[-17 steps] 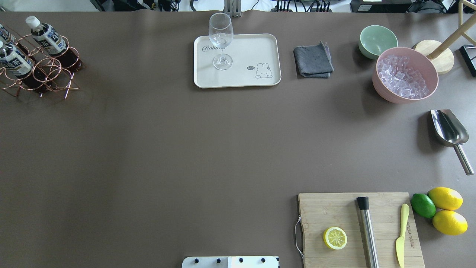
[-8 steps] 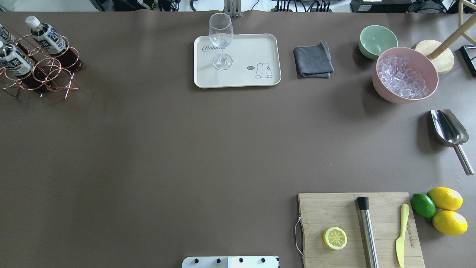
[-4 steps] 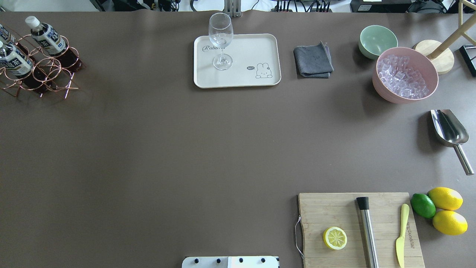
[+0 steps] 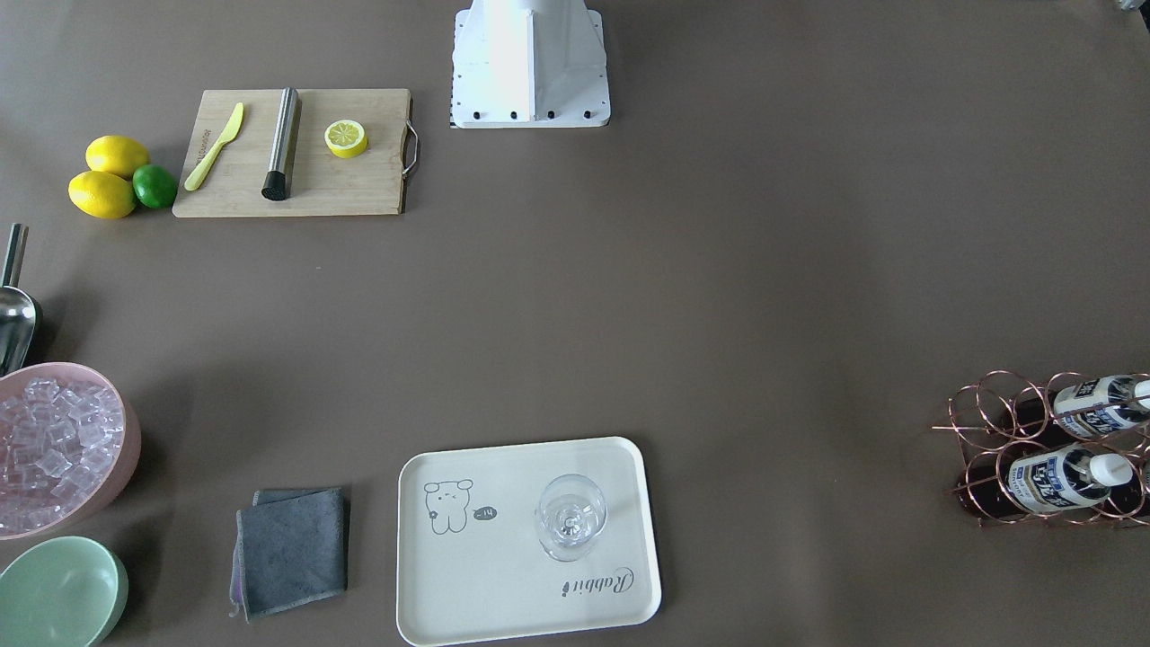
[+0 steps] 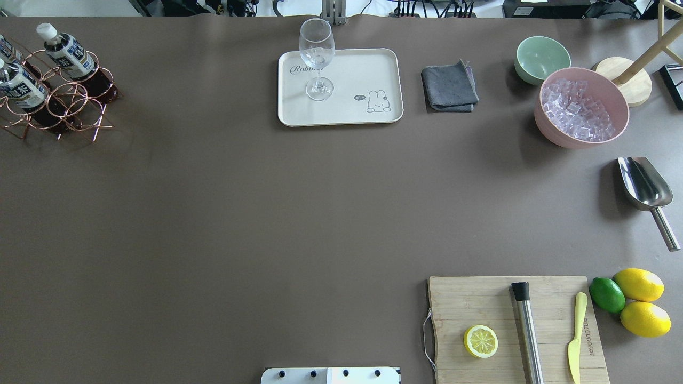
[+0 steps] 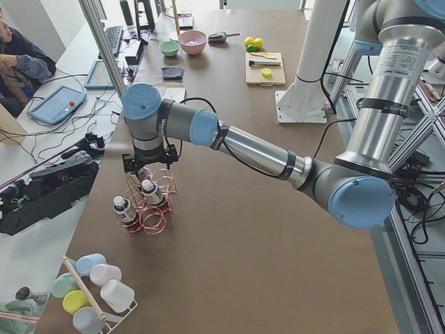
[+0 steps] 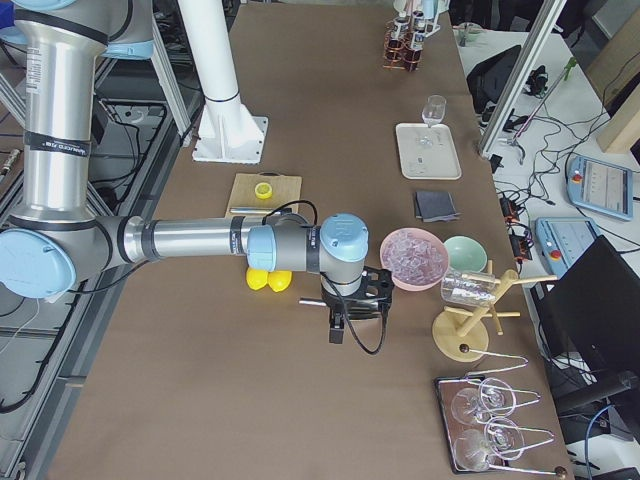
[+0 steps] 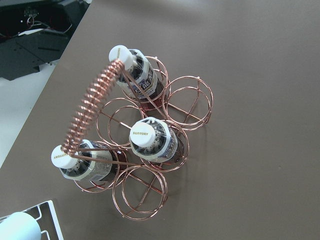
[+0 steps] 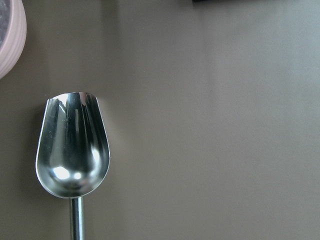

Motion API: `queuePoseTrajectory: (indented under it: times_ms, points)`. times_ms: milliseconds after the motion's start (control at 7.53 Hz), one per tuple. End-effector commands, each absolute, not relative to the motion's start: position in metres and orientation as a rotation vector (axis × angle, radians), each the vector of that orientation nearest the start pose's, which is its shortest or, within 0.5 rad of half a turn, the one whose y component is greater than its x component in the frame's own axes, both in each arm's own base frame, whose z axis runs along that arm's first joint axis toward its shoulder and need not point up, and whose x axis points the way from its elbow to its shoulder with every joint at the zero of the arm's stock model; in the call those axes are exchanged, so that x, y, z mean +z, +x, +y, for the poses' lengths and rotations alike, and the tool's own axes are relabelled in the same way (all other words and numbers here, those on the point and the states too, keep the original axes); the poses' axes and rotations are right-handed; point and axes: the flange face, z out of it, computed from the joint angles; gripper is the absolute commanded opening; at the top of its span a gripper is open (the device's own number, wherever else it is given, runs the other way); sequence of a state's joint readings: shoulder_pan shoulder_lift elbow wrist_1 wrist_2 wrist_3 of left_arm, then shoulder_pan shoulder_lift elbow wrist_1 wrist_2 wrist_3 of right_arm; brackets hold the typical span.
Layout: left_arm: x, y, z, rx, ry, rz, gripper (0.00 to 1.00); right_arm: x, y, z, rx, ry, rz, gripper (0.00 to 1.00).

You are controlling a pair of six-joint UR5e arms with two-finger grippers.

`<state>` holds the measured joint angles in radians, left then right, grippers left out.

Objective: Take tea from basket to plate

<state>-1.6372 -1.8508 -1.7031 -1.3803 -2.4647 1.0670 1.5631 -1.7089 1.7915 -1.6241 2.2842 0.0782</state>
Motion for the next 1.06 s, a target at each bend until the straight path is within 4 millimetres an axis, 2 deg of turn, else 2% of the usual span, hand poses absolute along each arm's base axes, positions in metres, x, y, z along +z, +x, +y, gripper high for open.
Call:
queuePoseTrajectory:
  times_ms: [0,133,266,531,929]
  points:
    - [0.407,-0.101,-0.646,1.133,0.642,0.626,0.98,0.623,0.065,-0.435,0.059,-0.002,-0.714,1.0]
    - [0.401,-0.099,-0.674,1.157,0.636,0.631,0.98,0.623,0.065,-0.435,0.059,-0.002,-0.714,1.0]
    - [0.4,-0.098,-0.691,1.178,0.632,0.636,0.98,0.623,0.065,-0.435,0.059,-0.002,-0.714,1.0]
    - [0.402,-0.089,-0.695,1.187,0.622,0.645,0.98,0.623,0.066,-0.435,0.06,-0.002,-0.714,1.0]
    - [0.407,-0.094,-0.69,1.178,0.622,0.644,0.98,0.623,0.066,-0.435,0.06,0.0,-0.712,1.0]
